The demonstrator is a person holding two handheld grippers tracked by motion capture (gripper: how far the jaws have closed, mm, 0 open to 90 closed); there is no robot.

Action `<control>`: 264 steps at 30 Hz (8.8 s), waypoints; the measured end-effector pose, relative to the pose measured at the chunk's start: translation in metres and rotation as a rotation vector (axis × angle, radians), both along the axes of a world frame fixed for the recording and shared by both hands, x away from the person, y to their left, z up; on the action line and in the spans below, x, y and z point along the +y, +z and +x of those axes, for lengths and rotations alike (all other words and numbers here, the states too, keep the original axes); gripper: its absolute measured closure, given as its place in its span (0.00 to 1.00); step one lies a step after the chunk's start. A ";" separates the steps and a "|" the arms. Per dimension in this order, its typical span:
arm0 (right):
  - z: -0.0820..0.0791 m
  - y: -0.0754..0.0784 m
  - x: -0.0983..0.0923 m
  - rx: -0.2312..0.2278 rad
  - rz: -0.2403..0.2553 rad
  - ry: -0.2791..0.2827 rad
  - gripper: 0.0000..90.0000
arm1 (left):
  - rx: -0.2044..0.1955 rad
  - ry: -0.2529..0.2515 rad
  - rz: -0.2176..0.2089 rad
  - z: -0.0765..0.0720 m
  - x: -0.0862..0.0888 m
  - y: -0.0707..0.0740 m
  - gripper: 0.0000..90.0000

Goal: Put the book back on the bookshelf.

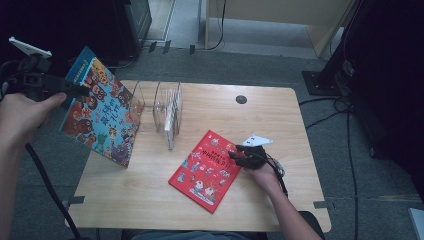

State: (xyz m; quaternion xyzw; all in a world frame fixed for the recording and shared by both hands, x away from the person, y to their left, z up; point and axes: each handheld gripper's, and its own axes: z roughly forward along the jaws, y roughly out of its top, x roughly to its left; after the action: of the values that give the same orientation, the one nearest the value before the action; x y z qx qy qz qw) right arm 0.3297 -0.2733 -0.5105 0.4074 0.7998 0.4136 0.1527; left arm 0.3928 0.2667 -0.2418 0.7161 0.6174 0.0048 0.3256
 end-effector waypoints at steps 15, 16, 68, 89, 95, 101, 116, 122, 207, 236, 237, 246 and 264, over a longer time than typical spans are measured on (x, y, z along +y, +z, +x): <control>-0.003 0.004 -0.005 0.031 0.005 -0.003 0.67 | 0.028 -0.134 -0.032 -0.020 -0.056 -0.064 0.64; -0.003 0.004 -0.006 0.032 0.006 -0.004 0.67 | 0.027 -0.145 -0.028 -0.021 -0.059 -0.068 0.64; -0.034 -0.002 -0.030 0.082 -0.001 -0.041 0.98 | 0.058 -0.392 -0.038 -0.043 -0.177 -0.223 0.96; -0.001 -0.005 -0.010 0.066 0.017 -0.049 1.00 | 0.058 -0.338 -0.033 -0.068 -0.188 -0.250 0.97; 0.001 -0.006 -0.008 0.064 0.019 -0.047 1.00 | 0.068 -0.320 -0.056 -0.069 -0.186 -0.253 0.98; 0.001 -0.006 -0.009 0.068 0.012 -0.045 1.00 | 0.069 -0.316 -0.061 -0.072 -0.188 -0.253 0.99; -0.017 -0.002 -0.017 0.070 0.022 -0.056 1.00 | 0.065 -0.318 -0.066 -0.074 -0.214 -0.260 1.00; -0.023 -0.004 -0.017 0.066 -0.001 -0.060 1.00 | 0.066 -0.319 -0.082 -0.072 -0.219 -0.261 1.00; 0.004 0.092 -0.033 0.533 0.142 -0.196 0.81 | 0.033 -0.342 -0.041 -0.074 -0.262 -0.258 1.00; 0.013 0.043 -0.046 0.522 0.014 -0.178 0.76 | 0.046 -0.370 -0.058 -0.073 -0.268 -0.262 0.99; 0.014 0.040 -0.046 0.523 0.003 -0.179 0.76 | 0.048 -0.371 -0.058 -0.073 -0.268 -0.262 0.99; 0.026 0.025 -0.049 0.576 0.003 -0.164 0.73 | 0.046 -0.371 -0.056 -0.074 -0.268 -0.262 0.99; 0.034 0.037 -0.051 0.617 0.066 -0.156 0.76 | 0.036 -0.368 -0.042 -0.075 -0.270 -0.261 1.00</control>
State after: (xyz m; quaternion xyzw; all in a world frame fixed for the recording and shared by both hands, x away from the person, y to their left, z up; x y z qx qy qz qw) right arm 0.3634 -0.3242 -0.4733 0.5784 0.7609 0.2832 -0.0793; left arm 0.3173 -0.0035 -0.5029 0.8101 0.4815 -0.0805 0.3247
